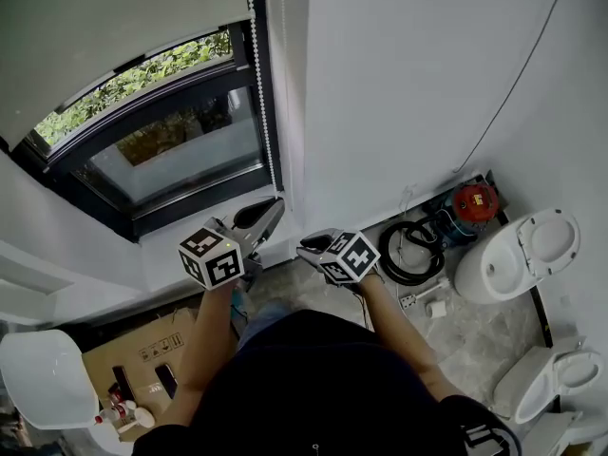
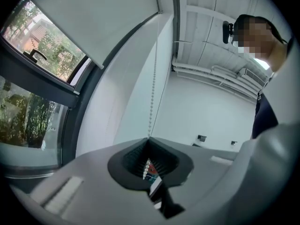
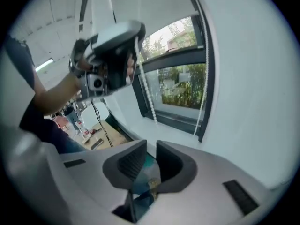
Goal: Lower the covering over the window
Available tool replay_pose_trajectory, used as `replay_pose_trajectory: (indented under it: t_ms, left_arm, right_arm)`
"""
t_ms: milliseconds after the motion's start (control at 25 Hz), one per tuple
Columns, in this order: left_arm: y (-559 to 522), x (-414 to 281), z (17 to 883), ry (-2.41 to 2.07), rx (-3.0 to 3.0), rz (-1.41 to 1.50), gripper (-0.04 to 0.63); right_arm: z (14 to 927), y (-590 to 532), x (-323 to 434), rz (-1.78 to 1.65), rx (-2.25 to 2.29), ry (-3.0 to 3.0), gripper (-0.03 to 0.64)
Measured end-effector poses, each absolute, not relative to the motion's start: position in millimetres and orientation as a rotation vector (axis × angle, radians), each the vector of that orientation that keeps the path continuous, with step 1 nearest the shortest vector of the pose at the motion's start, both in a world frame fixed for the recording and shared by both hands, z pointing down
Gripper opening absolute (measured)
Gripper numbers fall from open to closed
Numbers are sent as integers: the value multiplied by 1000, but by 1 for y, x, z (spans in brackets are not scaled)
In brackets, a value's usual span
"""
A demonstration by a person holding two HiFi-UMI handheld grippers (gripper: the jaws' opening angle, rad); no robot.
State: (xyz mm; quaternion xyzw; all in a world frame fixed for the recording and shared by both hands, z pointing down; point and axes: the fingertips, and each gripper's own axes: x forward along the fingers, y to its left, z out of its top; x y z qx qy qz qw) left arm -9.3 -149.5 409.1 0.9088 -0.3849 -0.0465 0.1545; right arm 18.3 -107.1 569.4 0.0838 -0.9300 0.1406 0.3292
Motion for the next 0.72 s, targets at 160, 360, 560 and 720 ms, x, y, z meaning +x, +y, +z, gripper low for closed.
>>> replay_pose_trajectory:
  t_ms: [160, 360, 560, 720]
  left_arm:
    - [-150, -3, 410, -1086, 2604, -138, 11]
    - [-148, 8, 408, -1059, 2615, -147, 11]
    - [-146, 13, 408, -1048, 2619, -165, 11]
    - [-145, 15, 408, -1044, 2618, -169, 11]
  right_arm:
    - [500, -133, 34, 399, 331, -2621, 78]
    - [403, -151, 44, 327, 375, -2870, 78]
    - [330, -146, 23, 225, 244, -3042, 78]
    - [311, -157, 3, 193, 288, -3072, 78]
